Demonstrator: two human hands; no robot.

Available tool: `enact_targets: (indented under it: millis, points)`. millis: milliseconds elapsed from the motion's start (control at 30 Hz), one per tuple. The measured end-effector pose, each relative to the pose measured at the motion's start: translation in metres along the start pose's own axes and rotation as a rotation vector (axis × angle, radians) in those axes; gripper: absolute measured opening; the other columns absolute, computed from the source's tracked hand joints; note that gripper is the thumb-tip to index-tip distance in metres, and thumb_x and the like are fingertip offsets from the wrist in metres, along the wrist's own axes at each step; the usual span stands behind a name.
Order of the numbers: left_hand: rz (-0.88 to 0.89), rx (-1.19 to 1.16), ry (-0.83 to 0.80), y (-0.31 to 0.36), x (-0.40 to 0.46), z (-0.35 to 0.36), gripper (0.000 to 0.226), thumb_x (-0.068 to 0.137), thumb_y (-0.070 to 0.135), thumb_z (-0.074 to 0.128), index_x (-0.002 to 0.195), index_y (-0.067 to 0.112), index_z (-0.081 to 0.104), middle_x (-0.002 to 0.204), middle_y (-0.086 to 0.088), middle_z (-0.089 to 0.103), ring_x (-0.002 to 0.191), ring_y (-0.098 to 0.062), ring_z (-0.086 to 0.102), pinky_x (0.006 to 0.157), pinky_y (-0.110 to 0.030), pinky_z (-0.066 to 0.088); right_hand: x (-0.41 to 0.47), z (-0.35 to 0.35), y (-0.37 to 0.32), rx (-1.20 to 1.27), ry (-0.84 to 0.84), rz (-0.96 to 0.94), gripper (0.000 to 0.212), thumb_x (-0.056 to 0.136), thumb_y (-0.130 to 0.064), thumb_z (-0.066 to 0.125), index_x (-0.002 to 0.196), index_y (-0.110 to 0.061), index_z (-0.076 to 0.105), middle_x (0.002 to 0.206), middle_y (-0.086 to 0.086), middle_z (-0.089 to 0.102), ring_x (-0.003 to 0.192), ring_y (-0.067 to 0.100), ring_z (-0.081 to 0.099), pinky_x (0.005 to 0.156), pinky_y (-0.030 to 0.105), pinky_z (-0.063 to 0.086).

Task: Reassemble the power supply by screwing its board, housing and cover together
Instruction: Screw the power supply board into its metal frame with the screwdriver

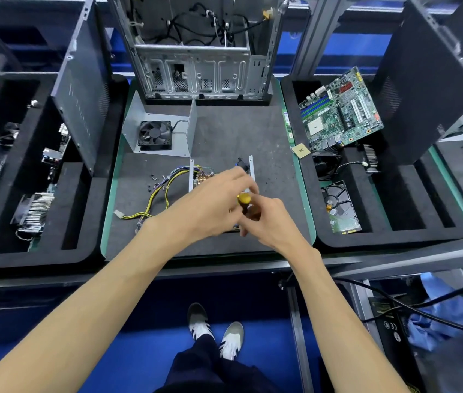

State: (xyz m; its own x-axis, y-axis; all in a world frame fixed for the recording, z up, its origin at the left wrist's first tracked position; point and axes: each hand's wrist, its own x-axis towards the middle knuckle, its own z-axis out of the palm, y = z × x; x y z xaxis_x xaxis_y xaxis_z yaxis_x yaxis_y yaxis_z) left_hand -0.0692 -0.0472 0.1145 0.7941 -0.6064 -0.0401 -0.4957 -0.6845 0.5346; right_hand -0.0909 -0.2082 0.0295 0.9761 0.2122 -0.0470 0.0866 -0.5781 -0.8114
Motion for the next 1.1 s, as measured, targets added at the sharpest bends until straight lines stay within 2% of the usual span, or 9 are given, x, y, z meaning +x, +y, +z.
enact_targets:
  millis: [100,233,333,400,533,700,833,967,1100]
  points:
    - [-0.081,-0.012,0.135,0.003,-0.001,0.001,0.024,0.087,0.031,0.073,0.101,0.014,0.063,0.094,0.001,0.056,0.082,-0.022,0.056,0.075,-0.035,0.046,0.0,-0.002,0.0,0.019,0.005,0.041,0.01,0.072,-0.042,0.054,0.082,-0.046,0.054,0.053,-0.012,0.066,0.056,0.008,0.064,0.055,0.022,0.042]
    - [0.042,0.027,-0.013,0.003,0.0,0.001,0.025,0.084,-0.005,0.056,0.101,0.006,0.07,0.105,-0.008,0.062,0.097,-0.025,0.055,0.087,-0.033,0.043,0.003,-0.003,-0.006,0.064,0.001,0.02,0.022,0.069,-0.045,0.054,0.08,-0.064,0.051,0.056,-0.013,0.068,0.056,0.004,0.063,0.056,0.014,0.043]
    - [0.006,0.017,0.076,0.003,-0.003,0.004,0.02,0.085,0.014,0.066,0.104,0.013,0.065,0.107,-0.002,0.053,0.091,-0.021,0.054,0.081,-0.036,0.048,0.003,-0.005,-0.007,0.075,0.012,0.021,0.034,0.081,-0.033,0.059,0.084,-0.066,0.052,0.058,-0.016,0.069,0.059,0.001,0.063,0.054,0.009,0.041]
    - [-0.083,0.025,0.132,0.004,-0.001,0.005,0.016,0.088,0.025,0.068,0.099,0.015,0.064,0.097,-0.001,0.053,0.084,-0.021,0.054,0.08,-0.039,0.048,0.002,-0.003,-0.008,0.105,0.004,0.05,0.026,0.078,-0.038,0.058,0.084,-0.063,0.054,0.058,-0.012,0.069,0.059,0.003,0.065,0.053,0.01,0.041]
    - [0.024,0.021,0.005,0.001,0.004,0.0,0.025,0.083,-0.004,0.057,0.101,0.01,0.066,0.103,-0.002,0.061,0.095,-0.021,0.052,0.087,-0.041,0.045,0.001,0.001,-0.012,0.16,-0.008,0.066,0.026,0.077,-0.03,0.061,0.075,-0.056,0.055,0.059,-0.009,0.071,0.056,0.001,0.065,0.051,0.01,0.043]
    - [-0.081,0.038,0.127,0.001,0.001,0.002,0.018,0.086,0.029,0.07,0.098,0.018,0.063,0.094,0.004,0.054,0.088,-0.021,0.058,0.078,-0.037,0.047,-0.003,0.002,-0.011,0.188,-0.002,0.082,0.018,0.077,-0.029,0.057,0.085,-0.044,0.061,0.054,-0.006,0.068,0.05,0.004,0.059,0.046,0.008,0.037]
    - [0.057,0.016,-0.013,0.002,0.002,0.004,0.015,0.081,0.003,0.063,0.093,0.011,0.069,0.094,-0.001,0.058,0.09,-0.024,0.057,0.082,-0.042,0.047,-0.003,0.002,-0.013,0.202,0.035,0.074,0.026,0.067,-0.03,0.055,0.072,-0.055,0.061,0.05,-0.012,0.064,0.037,0.004,0.051,0.043,0.014,0.04]
    - [-0.089,0.011,0.175,-0.001,0.001,0.012,0.02,0.086,0.026,0.071,0.1,0.014,0.061,0.097,0.002,0.052,0.086,-0.021,0.057,0.074,-0.034,0.046,-0.004,-0.004,-0.006,0.233,0.021,0.11,0.022,0.077,-0.016,0.055,0.084,-0.036,0.059,0.059,-0.005,0.07,0.038,0.013,0.051,0.044,0.02,0.043]
    - [-0.058,0.013,0.139,-0.003,0.003,0.011,0.009,0.089,0.018,0.067,0.095,0.013,0.063,0.086,0.005,0.053,0.076,-0.017,0.049,0.077,-0.037,0.046,-0.004,-0.008,-0.006,0.228,-0.014,0.117,0.014,0.082,-0.013,0.058,0.089,-0.025,0.058,0.061,-0.001,0.07,0.039,0.017,0.051,0.047,0.022,0.045]
